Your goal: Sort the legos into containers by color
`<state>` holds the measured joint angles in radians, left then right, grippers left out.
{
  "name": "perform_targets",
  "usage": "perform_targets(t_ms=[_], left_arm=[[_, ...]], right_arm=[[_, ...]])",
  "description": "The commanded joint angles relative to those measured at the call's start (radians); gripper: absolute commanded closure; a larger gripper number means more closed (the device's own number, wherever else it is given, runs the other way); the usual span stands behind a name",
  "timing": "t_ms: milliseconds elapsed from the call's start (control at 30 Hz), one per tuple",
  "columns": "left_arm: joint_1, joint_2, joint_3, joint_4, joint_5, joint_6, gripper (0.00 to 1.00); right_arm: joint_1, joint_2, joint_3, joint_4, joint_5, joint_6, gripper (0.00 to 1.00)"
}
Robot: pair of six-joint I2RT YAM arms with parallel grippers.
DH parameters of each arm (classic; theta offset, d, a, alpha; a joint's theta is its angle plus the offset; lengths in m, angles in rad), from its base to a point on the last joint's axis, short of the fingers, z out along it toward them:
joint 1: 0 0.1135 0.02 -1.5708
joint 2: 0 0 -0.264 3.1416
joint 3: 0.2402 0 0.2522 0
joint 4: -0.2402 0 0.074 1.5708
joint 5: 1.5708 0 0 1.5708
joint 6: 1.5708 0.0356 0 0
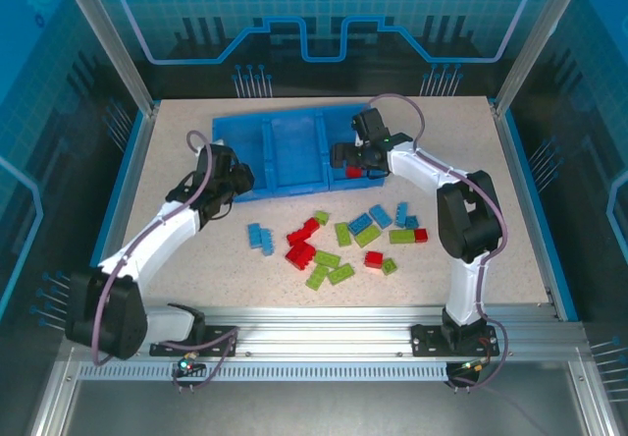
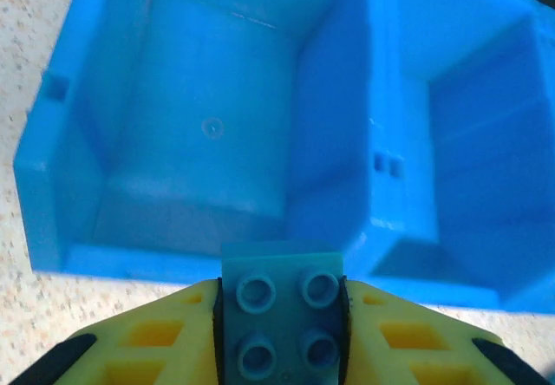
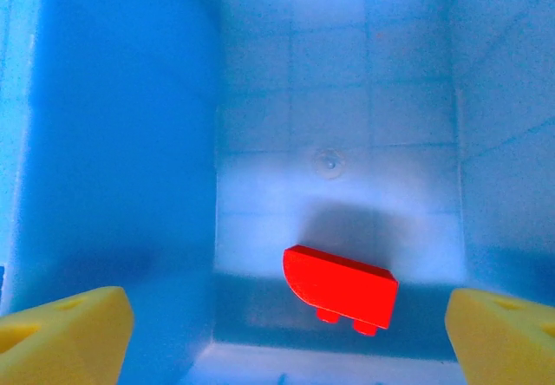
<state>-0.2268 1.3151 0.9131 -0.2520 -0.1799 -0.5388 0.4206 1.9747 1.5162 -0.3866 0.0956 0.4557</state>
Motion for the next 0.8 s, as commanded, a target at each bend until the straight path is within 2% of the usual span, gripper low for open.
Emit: perform_targets(t_ms=[0,133,267,467,767], left_arm=[[0.028,0.095,0.097,-0.004,0.057,0.066,0.65],[0.035,0.206,0.168,-0.011,0.079,0.082,0.65],[0.035,0.264,0.207,-0.015,0.068,0.077,0.64],[0.035,0.324,0.246,-0.046,-0.004,0.079,0.62],[0.035,0.375,0.281,-0.046,-0.02,0.059,0.57]], right_arm=[[0.005,0.0,0.013,-0.006,-0.057,0.027,0.0],[0.0,-0.015,-0.019,0.003,-0.05,0.034,0.0],[-0.008,-0.061,-0.078,0.061,-0.109,0.03,0.0],[-0.008,-0.117,-0.1,0.063,-0.186,-0.002,0.0],[0.01,-0.298,-0.224,-0.028,-0.055,-0.073,0.0]])
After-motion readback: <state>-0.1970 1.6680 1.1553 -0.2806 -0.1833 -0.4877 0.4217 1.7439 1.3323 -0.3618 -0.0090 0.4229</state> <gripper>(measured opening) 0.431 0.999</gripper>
